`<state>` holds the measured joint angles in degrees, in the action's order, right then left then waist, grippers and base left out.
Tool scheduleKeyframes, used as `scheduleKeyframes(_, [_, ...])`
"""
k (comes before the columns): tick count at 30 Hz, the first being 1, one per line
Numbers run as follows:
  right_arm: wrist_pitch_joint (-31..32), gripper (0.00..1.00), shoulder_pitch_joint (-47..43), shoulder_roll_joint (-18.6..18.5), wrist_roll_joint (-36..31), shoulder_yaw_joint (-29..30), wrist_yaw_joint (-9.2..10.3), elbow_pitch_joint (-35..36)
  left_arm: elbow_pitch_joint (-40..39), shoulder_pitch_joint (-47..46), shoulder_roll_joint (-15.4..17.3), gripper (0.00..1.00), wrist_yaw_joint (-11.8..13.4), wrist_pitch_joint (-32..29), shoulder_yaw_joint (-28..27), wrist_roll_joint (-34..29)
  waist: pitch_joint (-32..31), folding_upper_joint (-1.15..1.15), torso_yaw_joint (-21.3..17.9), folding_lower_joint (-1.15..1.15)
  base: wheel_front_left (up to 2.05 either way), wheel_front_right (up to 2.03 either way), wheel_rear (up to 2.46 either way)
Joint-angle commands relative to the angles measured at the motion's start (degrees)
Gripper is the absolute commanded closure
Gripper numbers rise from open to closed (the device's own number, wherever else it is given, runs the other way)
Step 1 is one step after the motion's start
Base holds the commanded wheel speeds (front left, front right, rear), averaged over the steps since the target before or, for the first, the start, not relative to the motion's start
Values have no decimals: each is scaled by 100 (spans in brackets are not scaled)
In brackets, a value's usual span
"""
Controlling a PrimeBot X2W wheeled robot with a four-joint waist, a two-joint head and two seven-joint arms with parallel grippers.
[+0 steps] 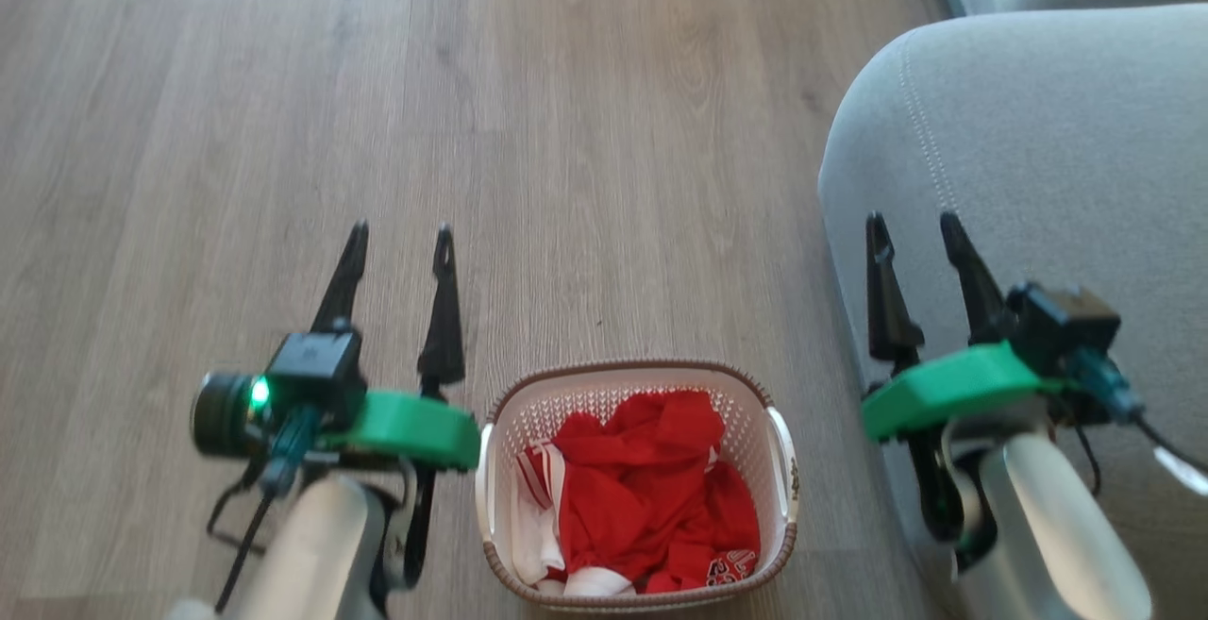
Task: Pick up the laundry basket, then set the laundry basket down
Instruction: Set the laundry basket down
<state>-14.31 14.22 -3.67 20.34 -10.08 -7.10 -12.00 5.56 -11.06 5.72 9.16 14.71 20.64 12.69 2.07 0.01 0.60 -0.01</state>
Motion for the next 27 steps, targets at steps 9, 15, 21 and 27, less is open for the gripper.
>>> scheduleKeyframes(9, [-69, 0, -652, 80, -278, 103, -39, 511, -201, 581, -269, 0, -616, 29, -802, -47, -122, -1, 26, 1, 0, 0, 0])
scheduleKeyframes(15, [-69, 0, -932, 80, -431, 106, -39, 546, -53, 740, -282, 0, -785, 29, -792, 148, -133, -1, 114, 1, 0, 0, 0])
scheduleKeyframes(21, [-69, 0, -943, 80, -492, 105, -39, 507, 77, 746, -283, 0, -841, 29, -756, 172, -128, -1, 118, 1, 0, 0, 0])
scheduleKeyframes(27, [-69, 0, -921, 80, -514, 121, -39, 492, 149, 718, -283, 0, -852, 29, -760, 205, -125, -1, 106, 1, 0, 0, 0])
